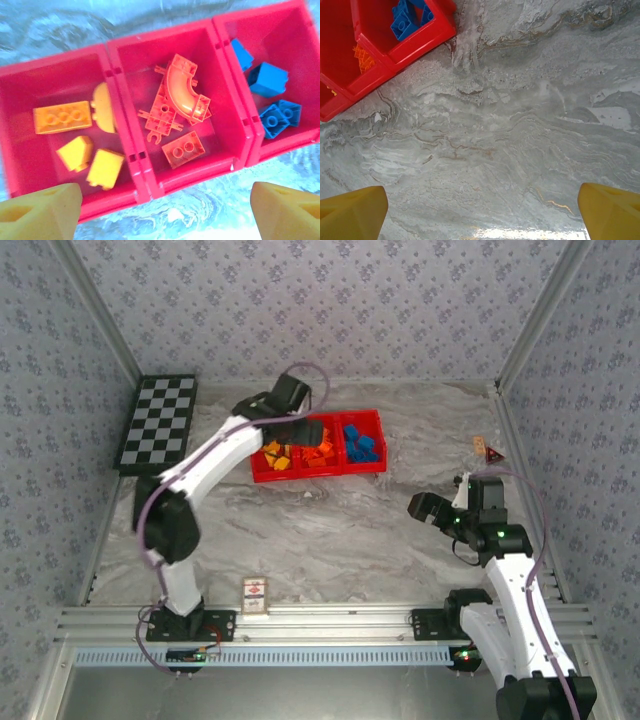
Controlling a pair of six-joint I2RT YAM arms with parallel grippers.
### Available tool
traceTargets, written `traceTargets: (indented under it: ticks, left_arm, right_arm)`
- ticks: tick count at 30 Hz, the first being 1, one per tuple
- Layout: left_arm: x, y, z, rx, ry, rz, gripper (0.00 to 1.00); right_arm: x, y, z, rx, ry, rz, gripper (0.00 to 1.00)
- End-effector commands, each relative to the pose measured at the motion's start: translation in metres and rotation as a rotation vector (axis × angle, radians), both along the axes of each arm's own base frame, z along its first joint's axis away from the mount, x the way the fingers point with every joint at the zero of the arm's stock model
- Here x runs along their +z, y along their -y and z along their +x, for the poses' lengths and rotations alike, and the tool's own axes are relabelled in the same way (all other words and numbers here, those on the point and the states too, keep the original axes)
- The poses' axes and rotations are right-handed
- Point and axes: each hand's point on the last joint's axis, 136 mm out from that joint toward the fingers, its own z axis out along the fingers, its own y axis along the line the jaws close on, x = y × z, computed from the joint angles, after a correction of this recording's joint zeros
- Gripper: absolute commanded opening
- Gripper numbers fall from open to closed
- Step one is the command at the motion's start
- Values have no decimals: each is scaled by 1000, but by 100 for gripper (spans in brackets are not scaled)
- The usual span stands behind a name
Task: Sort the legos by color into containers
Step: Place the lego in the container, then reset both arms
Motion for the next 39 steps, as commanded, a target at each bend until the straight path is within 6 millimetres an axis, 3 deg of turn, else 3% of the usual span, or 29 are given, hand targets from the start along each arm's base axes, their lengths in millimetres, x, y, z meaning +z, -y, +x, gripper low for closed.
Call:
traceTargets:
  ticks: [1, 5, 8, 13, 16, 19, 24, 29, 30, 31, 32, 35, 37, 39]
  left_arm:
    - [43, -23, -7, 18, 216, -31, 88]
    - [66, -67, -45, 49, 423, -44, 90]
    - [70, -100, -75, 65, 563, -54, 92]
    - [54, -162, -116, 201, 811, -20, 100]
    - [43, -203, -135, 355, 900, 9, 100]
    - [18, -236, -144, 495, 903, 68, 100]
    - [-27, -244, -139, 499, 808, 66, 100]
    - [-28, -258, -135, 544, 813, 83, 100]
    - [-31, -264, -134, 562, 816, 92, 100]
    - [-36, -270, -133, 581, 821, 100, 100]
    - [-45, -279, -133, 614, 818, 98, 100]
    - [-73, -293, -126, 653, 746, 51, 100]
    - [-83, -297, -118, 658, 707, 28, 100]
    - [-83, -287, -102, 580, 682, 37, 100]
  right_arm:
    - [3, 9, 4, -42, 30, -28, 100]
    - [14, 10, 9, -54, 94, -27, 100]
    - [26, 10, 20, -84, 164, 3, 100]
    - [46, 6, 44, -93, 305, 5, 100]
    - [61, 11, 61, -89, 458, -155, 100]
    - [71, 32, 79, -144, 599, -409, 100]
    - [36, 74, 109, -238, 542, -707, 100]
    - [-28, 108, 125, -341, 442, -729, 100]
    - [-32, 119, 131, -366, 445, -772, 100]
    - [-35, 122, 135, -366, 401, -800, 100]
    - [-40, 112, 143, -324, 384, -755, 100]
    - [-49, 99, 168, -235, 486, -751, 100]
    - [-55, 98, 163, -231, 430, -682, 100]
    - [-62, 93, 161, -195, 497, -662, 99]
